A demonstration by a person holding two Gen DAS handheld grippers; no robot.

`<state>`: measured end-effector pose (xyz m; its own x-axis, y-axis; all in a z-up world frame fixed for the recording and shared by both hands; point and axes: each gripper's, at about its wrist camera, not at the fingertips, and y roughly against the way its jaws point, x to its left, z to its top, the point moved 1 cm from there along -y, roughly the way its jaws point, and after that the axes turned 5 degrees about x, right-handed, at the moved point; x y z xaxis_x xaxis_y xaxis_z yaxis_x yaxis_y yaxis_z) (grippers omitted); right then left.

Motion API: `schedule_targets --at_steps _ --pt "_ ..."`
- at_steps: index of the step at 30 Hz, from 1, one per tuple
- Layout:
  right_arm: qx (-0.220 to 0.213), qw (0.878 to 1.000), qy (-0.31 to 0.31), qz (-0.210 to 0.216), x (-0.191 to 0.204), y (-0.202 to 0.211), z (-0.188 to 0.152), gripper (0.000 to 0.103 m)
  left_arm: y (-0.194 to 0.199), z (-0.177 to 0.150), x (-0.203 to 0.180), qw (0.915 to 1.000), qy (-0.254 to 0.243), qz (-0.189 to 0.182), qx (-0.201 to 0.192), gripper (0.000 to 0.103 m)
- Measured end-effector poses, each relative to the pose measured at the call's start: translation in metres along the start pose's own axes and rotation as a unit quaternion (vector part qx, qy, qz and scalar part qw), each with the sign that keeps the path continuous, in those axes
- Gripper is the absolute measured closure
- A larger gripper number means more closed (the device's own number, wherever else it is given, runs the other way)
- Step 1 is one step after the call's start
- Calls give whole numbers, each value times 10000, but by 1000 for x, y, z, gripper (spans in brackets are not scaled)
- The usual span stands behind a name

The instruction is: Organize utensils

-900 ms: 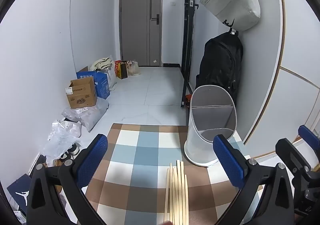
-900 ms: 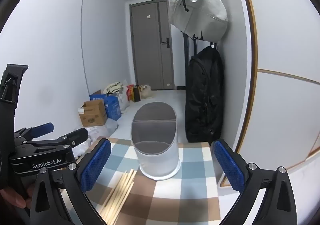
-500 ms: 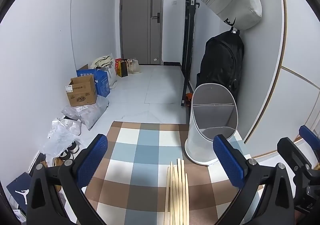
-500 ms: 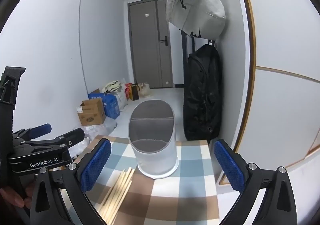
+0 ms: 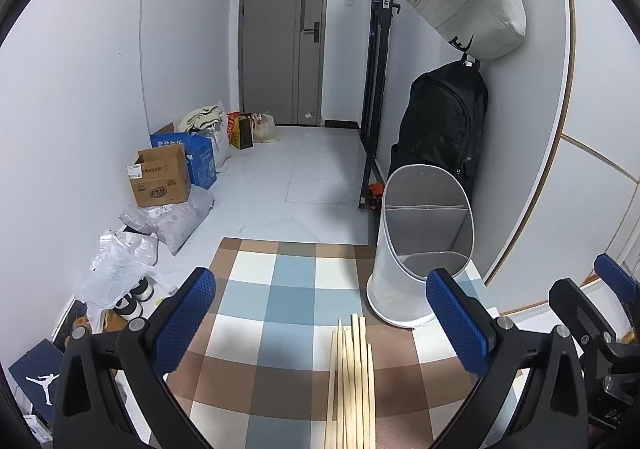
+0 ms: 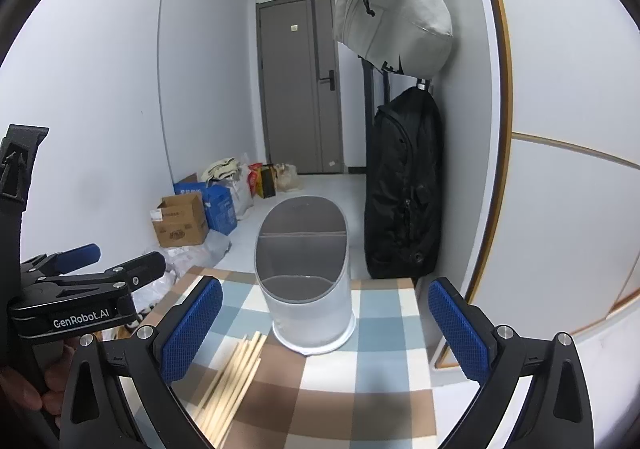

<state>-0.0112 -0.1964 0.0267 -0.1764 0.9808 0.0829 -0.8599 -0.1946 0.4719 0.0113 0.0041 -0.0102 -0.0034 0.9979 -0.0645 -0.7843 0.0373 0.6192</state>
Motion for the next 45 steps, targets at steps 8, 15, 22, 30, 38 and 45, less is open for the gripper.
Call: schedule_targets --at_steps 8,15,22,30,38,45 --pt "17 10000 -32 -46 -1 -1 -1 0 0 -1 -1 10000 -20 11 -22 1" --pt "34 9999 -69 -85 -2 -1 0 0 0 -2 -2 10000 -36 2 22 1" --pt "56 9999 -93 -104 -3 -1 -1 0 0 -2 -4 9999 -111 5 -7 1" --pt "87 9999 -69 -122 -2 -2 0 0 -2 -2 -3 9999 -96 -24 59 1" --pt "128 9998 -78 -132 -3 -4 0 0 -8 -3 -1 9998 -54 -50 159 1" --pt "189 9997 -108 -99 -1 -10 0 0 -12 -2 1 9996 16 -112 271 1"
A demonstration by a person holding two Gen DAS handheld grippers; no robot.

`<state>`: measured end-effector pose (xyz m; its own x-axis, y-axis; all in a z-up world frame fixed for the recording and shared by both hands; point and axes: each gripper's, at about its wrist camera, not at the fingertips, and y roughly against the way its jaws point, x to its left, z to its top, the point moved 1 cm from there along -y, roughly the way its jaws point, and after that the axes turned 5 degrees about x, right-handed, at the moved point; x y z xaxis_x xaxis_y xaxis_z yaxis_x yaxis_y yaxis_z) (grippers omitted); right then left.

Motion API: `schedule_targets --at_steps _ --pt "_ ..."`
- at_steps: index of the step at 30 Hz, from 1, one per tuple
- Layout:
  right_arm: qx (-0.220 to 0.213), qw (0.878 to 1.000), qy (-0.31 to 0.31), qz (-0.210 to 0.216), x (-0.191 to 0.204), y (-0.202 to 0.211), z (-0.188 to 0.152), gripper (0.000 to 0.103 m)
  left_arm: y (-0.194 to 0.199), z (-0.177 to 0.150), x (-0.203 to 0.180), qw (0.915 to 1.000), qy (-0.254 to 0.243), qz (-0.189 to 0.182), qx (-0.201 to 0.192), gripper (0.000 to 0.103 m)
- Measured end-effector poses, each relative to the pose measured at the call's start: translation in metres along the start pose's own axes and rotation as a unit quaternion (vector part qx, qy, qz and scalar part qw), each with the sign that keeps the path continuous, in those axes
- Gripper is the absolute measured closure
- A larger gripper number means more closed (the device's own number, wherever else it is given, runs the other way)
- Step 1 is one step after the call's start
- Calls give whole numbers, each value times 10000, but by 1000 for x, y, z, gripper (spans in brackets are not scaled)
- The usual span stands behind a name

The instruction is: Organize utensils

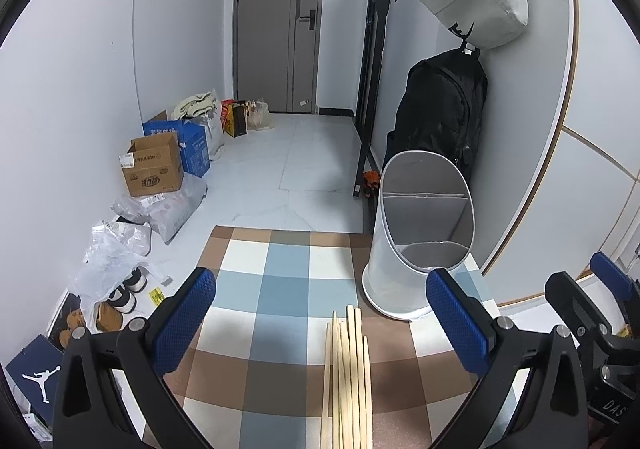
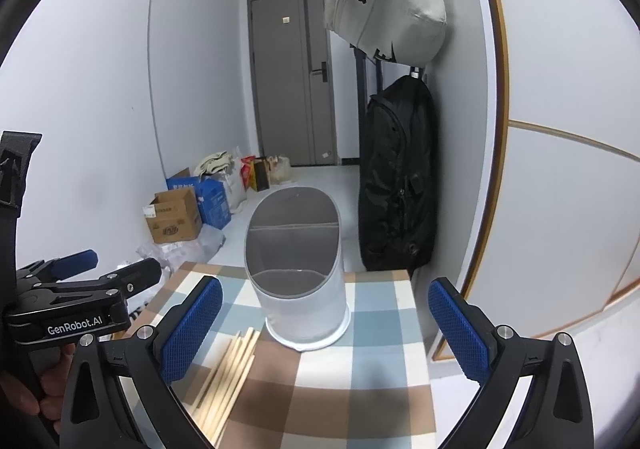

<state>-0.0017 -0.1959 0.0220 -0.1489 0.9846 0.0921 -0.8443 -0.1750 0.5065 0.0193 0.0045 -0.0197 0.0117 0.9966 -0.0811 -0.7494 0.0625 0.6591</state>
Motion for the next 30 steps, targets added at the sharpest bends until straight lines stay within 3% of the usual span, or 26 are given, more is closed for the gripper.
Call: schedule_targets --at_steps 11,16,19,25,28,30 --pt "182 9998 0 14 1 -10 -2 0 -14 -1 9 9991 118 -216 350 1" --pt "485 9988 -76 -53 -3 -25 -4 0 -32 -7 6 9971 -164 -70 736 3" --pt "675 9976 -160 -27 -7 -36 -4 0 -54 -16 6 9905 -267 -330 1307 6" --pt "1154 9922 -427 176 -18 -60 -5 1 -85 -31 1 9750 -511 -543 2095 16" --pt "1374 9879 -646 316 -25 -70 -5 2 -93 -37 -1 9648 -516 -719 2475 27" --pt "1527 9838 -814 459 -30 -75 -5 9 -99 -38 -2 9575 -446 -849 2719 34"
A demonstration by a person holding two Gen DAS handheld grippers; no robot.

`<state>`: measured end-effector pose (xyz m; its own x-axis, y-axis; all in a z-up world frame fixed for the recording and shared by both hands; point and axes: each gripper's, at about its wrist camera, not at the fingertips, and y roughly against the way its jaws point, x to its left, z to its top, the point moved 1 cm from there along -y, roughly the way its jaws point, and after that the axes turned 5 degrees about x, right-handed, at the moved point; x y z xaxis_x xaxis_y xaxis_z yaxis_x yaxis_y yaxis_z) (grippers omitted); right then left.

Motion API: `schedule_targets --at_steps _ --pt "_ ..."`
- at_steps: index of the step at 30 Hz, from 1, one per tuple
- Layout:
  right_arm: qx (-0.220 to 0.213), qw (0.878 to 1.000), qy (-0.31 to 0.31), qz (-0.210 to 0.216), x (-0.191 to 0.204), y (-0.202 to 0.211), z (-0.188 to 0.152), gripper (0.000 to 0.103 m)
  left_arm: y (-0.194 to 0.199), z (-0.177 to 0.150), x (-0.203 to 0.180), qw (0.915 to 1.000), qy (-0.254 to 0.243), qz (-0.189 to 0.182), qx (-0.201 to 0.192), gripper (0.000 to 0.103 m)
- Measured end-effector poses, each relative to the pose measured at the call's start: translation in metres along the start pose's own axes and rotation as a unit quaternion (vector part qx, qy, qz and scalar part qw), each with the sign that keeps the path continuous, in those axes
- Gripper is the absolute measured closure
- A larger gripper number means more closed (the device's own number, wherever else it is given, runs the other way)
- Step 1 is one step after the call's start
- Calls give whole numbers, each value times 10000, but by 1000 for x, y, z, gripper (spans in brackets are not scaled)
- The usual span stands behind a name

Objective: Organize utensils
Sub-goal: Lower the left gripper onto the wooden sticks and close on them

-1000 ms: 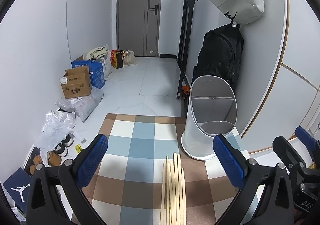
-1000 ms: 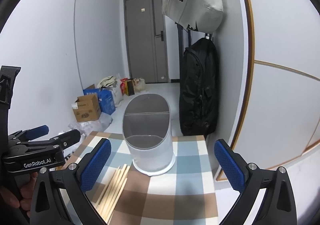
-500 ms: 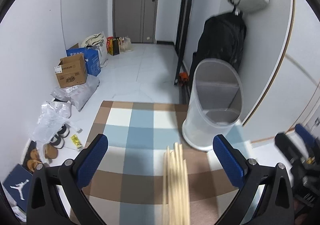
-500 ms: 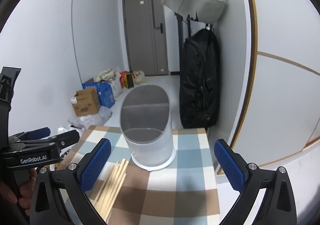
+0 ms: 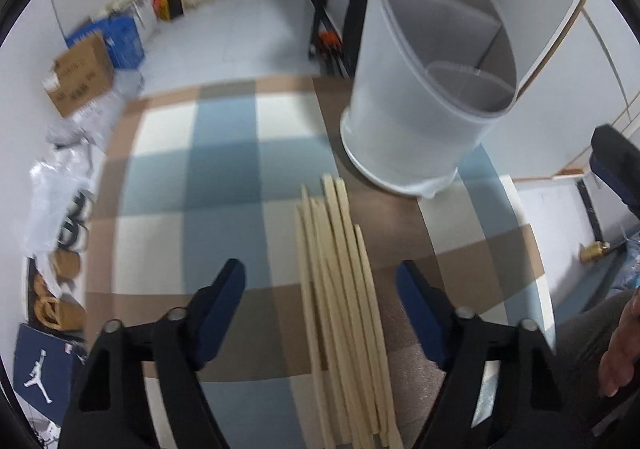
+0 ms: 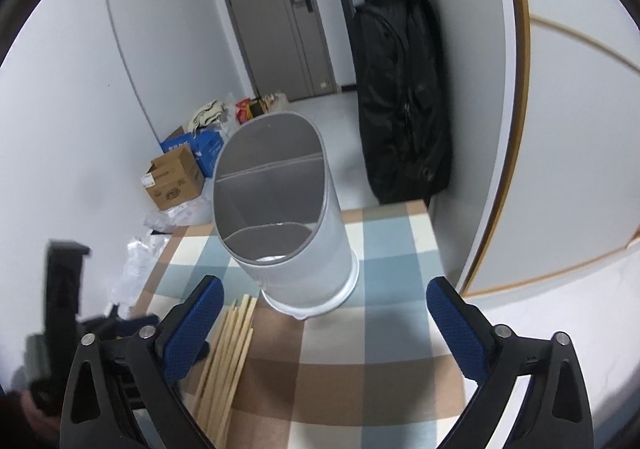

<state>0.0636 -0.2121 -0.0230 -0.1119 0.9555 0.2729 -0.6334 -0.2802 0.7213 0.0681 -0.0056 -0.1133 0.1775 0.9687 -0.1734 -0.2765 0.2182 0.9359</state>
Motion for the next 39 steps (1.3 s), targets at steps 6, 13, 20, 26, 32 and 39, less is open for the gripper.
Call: schedule_targets --at_steps 6,13,20,26,32,39 --pt "373 9988 -246 195 -7 -5 -2 18 -10 6 0 9990 193 -235 325 52" --pt "419 9981 -358 279 -14 0 -1 18 -14 9 9 9961 580 -473 470 76" --pt "397 9978 -401 351 -17 2 0 18 -5 17 11 9947 821 -551 295 77" --pt "382 9981 -377 314 -18 2 -1 18 8 14 -9 9971 675 -297 164 95" --pt "391 9981 -378 282 -18 0 0 18 18 9 -20 9970 703 -323 25 99" --pt "364 9988 -243 213 -13 0 -1 18 15 12 -5 9926 1003 -678 -86 99"
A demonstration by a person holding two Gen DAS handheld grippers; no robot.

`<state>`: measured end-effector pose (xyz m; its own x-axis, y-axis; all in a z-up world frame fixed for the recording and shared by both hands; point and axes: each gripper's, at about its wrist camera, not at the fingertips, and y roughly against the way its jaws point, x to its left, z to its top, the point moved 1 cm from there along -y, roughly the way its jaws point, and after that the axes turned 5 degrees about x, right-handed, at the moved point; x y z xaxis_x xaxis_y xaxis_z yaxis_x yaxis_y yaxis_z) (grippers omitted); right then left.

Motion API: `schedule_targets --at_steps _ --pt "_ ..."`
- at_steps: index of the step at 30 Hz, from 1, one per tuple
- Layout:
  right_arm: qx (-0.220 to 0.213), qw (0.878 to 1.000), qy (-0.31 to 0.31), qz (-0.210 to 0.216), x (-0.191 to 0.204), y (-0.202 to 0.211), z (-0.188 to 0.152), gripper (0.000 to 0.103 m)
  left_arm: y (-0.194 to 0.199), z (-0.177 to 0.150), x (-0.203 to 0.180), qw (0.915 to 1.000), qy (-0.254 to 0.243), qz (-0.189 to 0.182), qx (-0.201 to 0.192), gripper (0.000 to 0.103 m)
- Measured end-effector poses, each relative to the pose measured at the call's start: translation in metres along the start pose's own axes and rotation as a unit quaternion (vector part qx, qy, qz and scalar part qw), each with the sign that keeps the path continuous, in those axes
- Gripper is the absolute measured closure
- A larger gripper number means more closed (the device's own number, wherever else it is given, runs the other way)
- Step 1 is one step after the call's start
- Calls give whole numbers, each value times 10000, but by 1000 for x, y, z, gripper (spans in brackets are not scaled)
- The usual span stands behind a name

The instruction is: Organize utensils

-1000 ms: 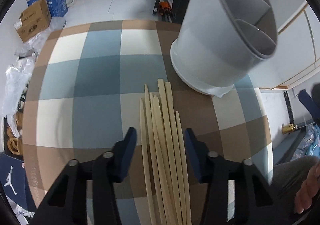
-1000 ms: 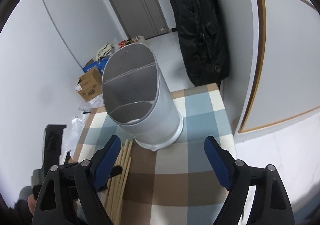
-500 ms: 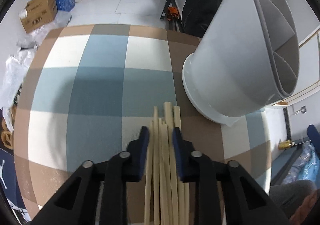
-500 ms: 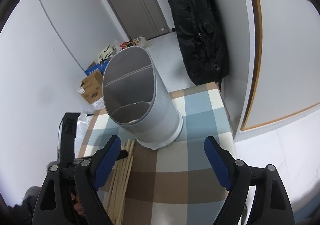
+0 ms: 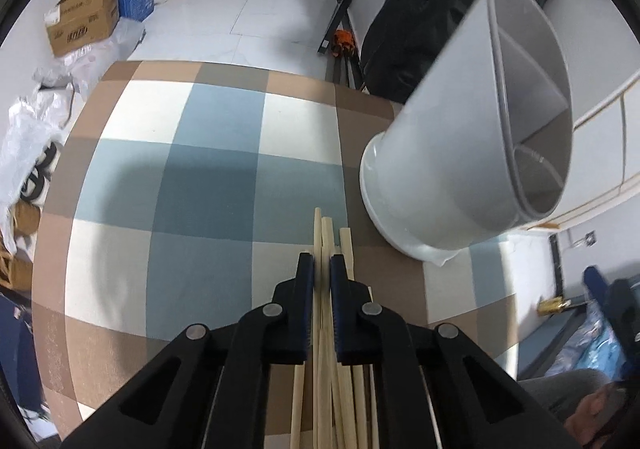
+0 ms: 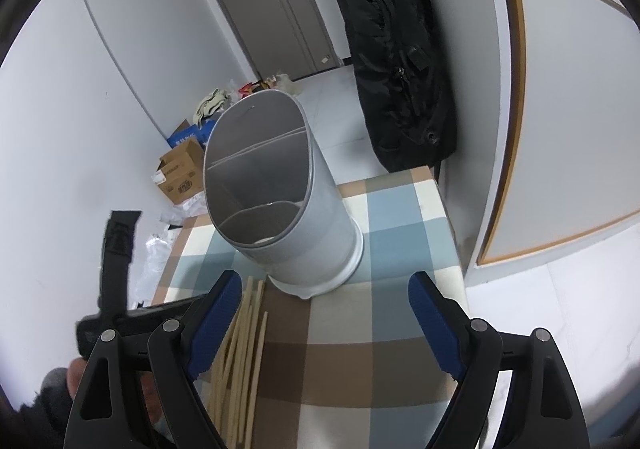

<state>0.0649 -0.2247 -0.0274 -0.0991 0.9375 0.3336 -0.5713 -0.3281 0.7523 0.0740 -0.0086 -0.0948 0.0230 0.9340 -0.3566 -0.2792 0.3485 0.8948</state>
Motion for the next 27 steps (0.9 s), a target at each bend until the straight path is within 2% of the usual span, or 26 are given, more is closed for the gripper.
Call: schedule_targets --at_steps 7,11,16,18,21,25,27 --pt "15 10000 62 -44 3 -4 -2 18 -1 12 17 9984 327 -467 12 99" --pt "153 9994 239 195 14 -10 -7 18 2 23 33 9976 363 -584 -15 99" --pt "822 9905 588 937 41 -33 -24 47 3 29 39 9959 425 -798 -22 99" --pt "1066 9846 686 1203 53 -45 -29 54 6 29 38 9956 381 -850 -72 99" --pt "1203 9805 752 1361 64 -57 -31 55 12 29 39 9945 326 -980 -157 99" --pt "1410 9758 970 1360 77 -74 -32 55 15 31 43 9918 381 -1197 -223 99" --pt "1522 9708 1012 1551 84 -81 -34 55 16 32 45 9903 388 -1317 -230 99"
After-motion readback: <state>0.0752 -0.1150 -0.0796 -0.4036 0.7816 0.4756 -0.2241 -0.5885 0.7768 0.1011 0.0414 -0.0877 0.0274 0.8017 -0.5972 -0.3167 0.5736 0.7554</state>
